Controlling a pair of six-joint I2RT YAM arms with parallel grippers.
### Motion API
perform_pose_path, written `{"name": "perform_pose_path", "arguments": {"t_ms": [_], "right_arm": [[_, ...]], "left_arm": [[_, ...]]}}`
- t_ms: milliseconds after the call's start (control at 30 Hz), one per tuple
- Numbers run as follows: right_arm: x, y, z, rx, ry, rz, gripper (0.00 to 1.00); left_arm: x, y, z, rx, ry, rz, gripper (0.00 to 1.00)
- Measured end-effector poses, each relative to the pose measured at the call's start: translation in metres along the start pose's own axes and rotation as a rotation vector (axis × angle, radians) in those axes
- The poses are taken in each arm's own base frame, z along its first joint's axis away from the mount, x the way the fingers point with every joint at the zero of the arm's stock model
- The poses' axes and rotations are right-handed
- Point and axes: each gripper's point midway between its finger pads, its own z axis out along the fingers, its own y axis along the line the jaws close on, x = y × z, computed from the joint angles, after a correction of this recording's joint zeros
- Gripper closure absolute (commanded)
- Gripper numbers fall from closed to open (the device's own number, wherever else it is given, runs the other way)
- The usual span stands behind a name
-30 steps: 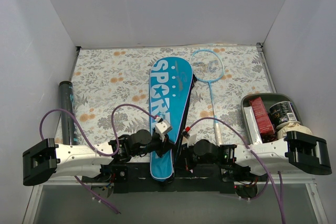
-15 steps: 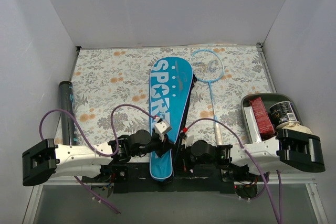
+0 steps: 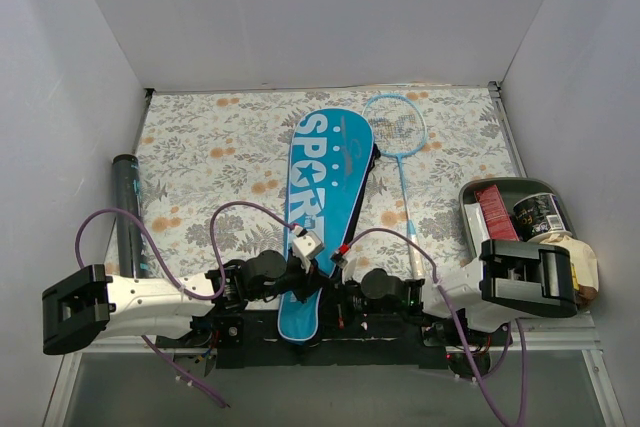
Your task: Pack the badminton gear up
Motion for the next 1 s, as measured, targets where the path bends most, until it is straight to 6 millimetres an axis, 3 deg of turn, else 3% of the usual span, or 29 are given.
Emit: {"name": "perform_pose_path", "arguments": {"t_ms": [200,267,333,400,500,600,700,867,1000], "right_arm": [[0.002,0.001,-0.006,-0.022,-0.01,0.014,0.97],[-0.004,0.001,-0.012,0.009,-0.03,-0.009,0.78],[-0.021,0.006,-0.022,0.056,-0.079,-0.041,0.62],[-0.042,0.013,-0.033,0.113,-0.137,-0.075,0.54],[-0.081,0.029,-0.056,0.195,-0.249,-0.113,0.49],[-0.111,0.03,-0.084,0.333,-0.33,-0.125,0.46],[-0.124,0.006,-0.108,0.528,-0.355,-0.134,0.44],[-0.135,-0.084,-0.159,0.946,-0.346,-0.119,0.44],[-0.152,-0.128,-0.194,1.089,-0.39,-0.057,0.43]], "left_arm": [[-0.002,0.0,0.0,0.001,-0.011,-0.003,1.0],[-0.005,0.0,-0.002,-0.002,-0.023,-0.005,1.0],[-0.008,0.002,-0.003,-0.017,-0.031,-0.005,1.0],[-0.01,0.006,-0.004,-0.04,-0.034,-0.005,1.0],[-0.011,0.01,-0.004,-0.072,-0.024,-0.003,1.0],[-0.014,0.012,-0.003,-0.091,-0.024,-0.007,1.0],[-0.018,0.014,-0.002,-0.107,-0.028,-0.01,1.0],[-0.026,0.015,-0.002,-0.13,-0.038,-0.017,1.0],[-0.037,0.015,-0.003,-0.151,-0.053,-0.02,1.0]]}}
